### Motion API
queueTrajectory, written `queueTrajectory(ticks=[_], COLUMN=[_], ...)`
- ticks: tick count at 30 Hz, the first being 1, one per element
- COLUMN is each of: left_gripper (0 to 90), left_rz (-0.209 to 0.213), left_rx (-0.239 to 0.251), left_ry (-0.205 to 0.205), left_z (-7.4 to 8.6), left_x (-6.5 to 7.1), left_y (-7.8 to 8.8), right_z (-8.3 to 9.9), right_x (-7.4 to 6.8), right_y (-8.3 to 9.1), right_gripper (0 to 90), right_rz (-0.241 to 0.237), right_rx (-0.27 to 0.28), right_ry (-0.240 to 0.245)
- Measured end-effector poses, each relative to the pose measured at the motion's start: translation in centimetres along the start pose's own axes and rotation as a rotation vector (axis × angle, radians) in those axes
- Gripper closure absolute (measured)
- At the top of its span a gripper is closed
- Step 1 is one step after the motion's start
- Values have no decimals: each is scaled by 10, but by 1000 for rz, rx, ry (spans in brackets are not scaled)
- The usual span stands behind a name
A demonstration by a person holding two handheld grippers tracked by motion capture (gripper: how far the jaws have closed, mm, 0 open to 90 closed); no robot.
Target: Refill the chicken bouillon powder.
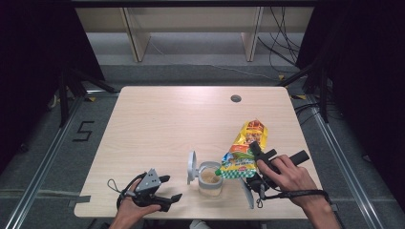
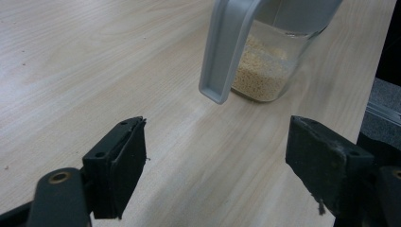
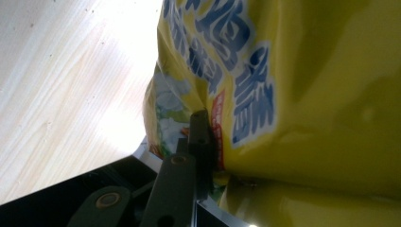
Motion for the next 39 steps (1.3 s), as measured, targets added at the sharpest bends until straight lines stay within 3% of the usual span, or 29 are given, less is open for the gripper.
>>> queueTrajectory(ticks=[4,6,9,10,12,14,16,17,19,20,21,22,24,26,27,28,29,30,31,32,34,36,37,39], left_gripper=[206,205,205,205,204,202,203,203,203,202,202,202,202,203,202,202,202,202,202,202,203,202,202,203], left_rz=[0,0,0,0,0,0,5,2,3,1,5,4,2,-3,-3,-3,-6,-1,1,0,-4,-3,-3,-3], left_rx=[-1,0,0,-1,-1,-1,-8,-2,3,-2,-9,9,13,21,21,17,10,8,13,8,13,13,13,11], left_ry=[0,0,0,0,1,1,0,2,2,-4,-1,4,12,21,21,16,7,3,5,2,12,9,8,11], left_z=[0,0,0,0,0,0,0,0,0,0,0,0,-1,-1,-1,-1,-1,-1,-1,-1,-1,-1,-1,-1], left_x=[0,0,0,0,0,0,0,0,0,0,0,0,1,2,2,1,1,1,1,0,1,0,0,1], left_y=[0,0,0,0,0,0,0,-1,-1,0,0,-1,0,-1,-1,0,0,1,0,1,1,1,1,1], right_z=[1,1,1,3,5,7,7,8,10,11,10,10,12,14,16,16,16,17,19,21,24,27,28,30], right_x=[0,-3,-3,-7,-9,-10,-14,-14,-18,-20,-16,-19,-20,-24,-25,-24,-25,-30,-30,-33,-35,-35,-39,-38], right_y=[0,0,-1,1,0,-3,-3,-4,-6,-6,-7,-7,-5,-4,-3,-3,-2,-2,-2,-2,-1,0,2,2], right_gripper=[794,794,795,795,795,796,796,796,796,796,796,796,797,796,796,796,797,797,797,797,797,797,797,797], right_rz=[-8,-15,-29,-34,-40,-43,-54,-59,-94,-85,-87,-101,-121,-142,-148,-155,-154,-164,-169,-172,-186,-191,-205,-197], right_rx=[8,26,49,35,48,91,76,83,93,96,117,109,96,115,113,122,117,107,109,112,102,116,115,126], right_ry=[-15,-64,-48,-97,-136,-147,-176,-164,-213,-240,-200,-253,-269,-329,-328,-298,-305,-348,-334,-373,-401,-379,-420,-415])
Point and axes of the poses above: each handheld gripper's, and its own axes: y roughly backward along the jaws, z roughly out of its underside, x roughly to its right, the point moved 3 cm from there along -y, roughly forward along the jaws, and after that the axes turned 9 degrees about -y, right-handed, at the moved point
